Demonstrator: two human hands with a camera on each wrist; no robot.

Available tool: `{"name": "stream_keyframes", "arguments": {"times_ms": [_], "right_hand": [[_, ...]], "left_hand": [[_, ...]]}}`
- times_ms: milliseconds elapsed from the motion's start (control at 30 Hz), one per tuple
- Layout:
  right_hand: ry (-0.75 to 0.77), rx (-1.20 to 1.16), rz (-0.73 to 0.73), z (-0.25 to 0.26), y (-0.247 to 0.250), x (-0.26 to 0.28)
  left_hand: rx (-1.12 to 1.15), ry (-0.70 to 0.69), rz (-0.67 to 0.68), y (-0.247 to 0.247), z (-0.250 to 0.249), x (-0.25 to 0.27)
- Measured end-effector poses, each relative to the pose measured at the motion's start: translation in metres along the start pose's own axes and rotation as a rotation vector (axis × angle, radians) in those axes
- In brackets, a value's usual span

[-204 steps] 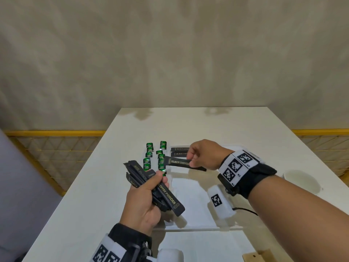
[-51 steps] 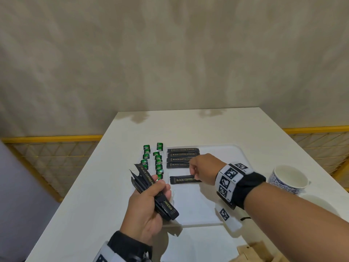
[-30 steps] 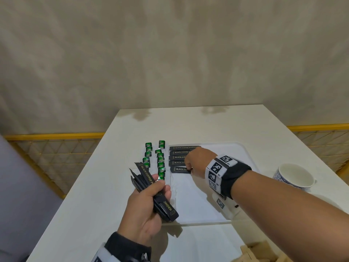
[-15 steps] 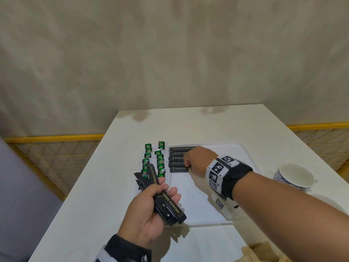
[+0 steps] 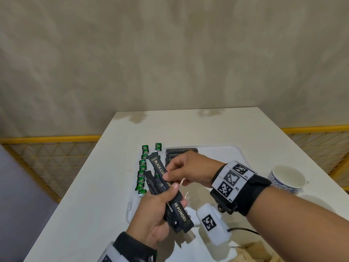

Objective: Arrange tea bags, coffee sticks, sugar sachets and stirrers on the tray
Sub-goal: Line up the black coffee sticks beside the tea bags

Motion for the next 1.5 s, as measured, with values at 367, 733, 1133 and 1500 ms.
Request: {"name": "stream_keyframes", "arguments": {"times_ms": [367, 733, 1133, 1500], "right_hand": [[-0.022, -0.083, 0.036, 0.006, -0.006, 0.008], [-0.216, 0.93, -0.13, -0.025, 0.025, 0.001], [-0.138, 1.087, -0.116, -0.023, 0.018, -0.007], [-0.179, 1.127, -0.031, -0.02, 0.013, -0.033]], "left_hand": [[-0.069, -0.014, -0.025, 0.001, 0.0, 0.008], [0.08, 0.079, -0.147, 0.028, -0.013, 0.003], [0.064, 0.048, -0.155, 0.023, -0.015, 0.011], [0.086, 0.063, -0.163, 0.027, -0.012, 0.011]]}}
Point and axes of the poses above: each hand's wrist, its own x-axis away from the middle knuckle, its own y-axis out of the back of the hand, z = x × y, the point moved 7 cm from there along -x, towards the middle knuckle, and after that the axes turned 3 degrees about -y, right-handed, at the moved point
